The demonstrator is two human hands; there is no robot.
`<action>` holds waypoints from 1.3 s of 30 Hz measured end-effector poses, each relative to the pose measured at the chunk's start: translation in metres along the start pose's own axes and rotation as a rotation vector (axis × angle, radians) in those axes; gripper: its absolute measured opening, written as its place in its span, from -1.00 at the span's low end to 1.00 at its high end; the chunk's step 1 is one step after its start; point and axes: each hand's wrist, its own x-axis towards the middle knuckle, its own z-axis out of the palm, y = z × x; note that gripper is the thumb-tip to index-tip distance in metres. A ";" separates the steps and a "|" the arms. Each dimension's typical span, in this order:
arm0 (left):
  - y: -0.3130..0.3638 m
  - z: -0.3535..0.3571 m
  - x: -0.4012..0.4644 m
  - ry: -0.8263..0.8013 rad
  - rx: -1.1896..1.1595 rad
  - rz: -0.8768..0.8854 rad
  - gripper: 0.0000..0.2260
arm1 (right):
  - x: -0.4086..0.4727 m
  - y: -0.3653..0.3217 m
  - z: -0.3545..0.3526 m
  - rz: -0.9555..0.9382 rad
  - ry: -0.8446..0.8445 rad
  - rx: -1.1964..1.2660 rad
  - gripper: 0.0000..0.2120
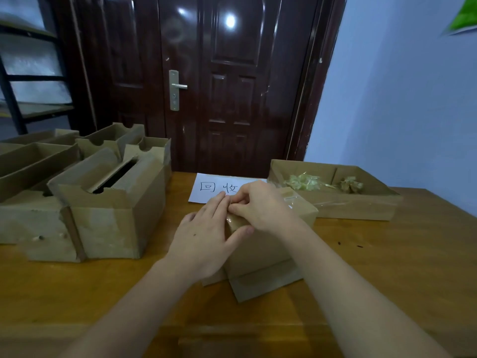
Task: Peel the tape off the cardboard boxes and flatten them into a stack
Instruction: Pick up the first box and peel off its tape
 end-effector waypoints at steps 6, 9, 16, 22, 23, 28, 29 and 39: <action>0.000 -0.011 0.001 0.036 0.221 0.143 -0.13 | -0.001 -0.003 -0.005 -0.006 0.139 0.049 -0.85; 0.002 -0.016 0.003 0.024 0.276 0.165 -0.12 | 0.000 0.005 -0.010 -0.065 0.254 -0.146 -0.92; 0.006 -0.015 0.002 0.007 0.261 0.166 -0.15 | -0.007 0.012 0.004 -0.129 0.130 0.183 -0.79; 0.005 -0.014 0.002 0.011 0.301 0.150 -0.09 | -0.003 0.016 0.005 0.053 0.152 -0.095 -0.76; 0.007 -0.014 0.002 0.014 0.304 0.157 -0.09 | -0.003 0.013 0.007 0.069 0.141 -0.108 -0.79; 0.011 -0.015 0.001 -0.021 0.123 0.158 -0.10 | 0.000 0.006 0.016 0.095 0.193 -0.081 -0.86; 0.011 -0.017 0.000 -0.012 0.109 0.160 -0.11 | 0.001 0.005 0.019 0.074 0.213 -0.125 -0.86; 0.009 -0.034 0.004 -0.047 0.304 0.190 -0.20 | 0.005 0.036 -0.031 -0.079 0.266 -0.379 -0.90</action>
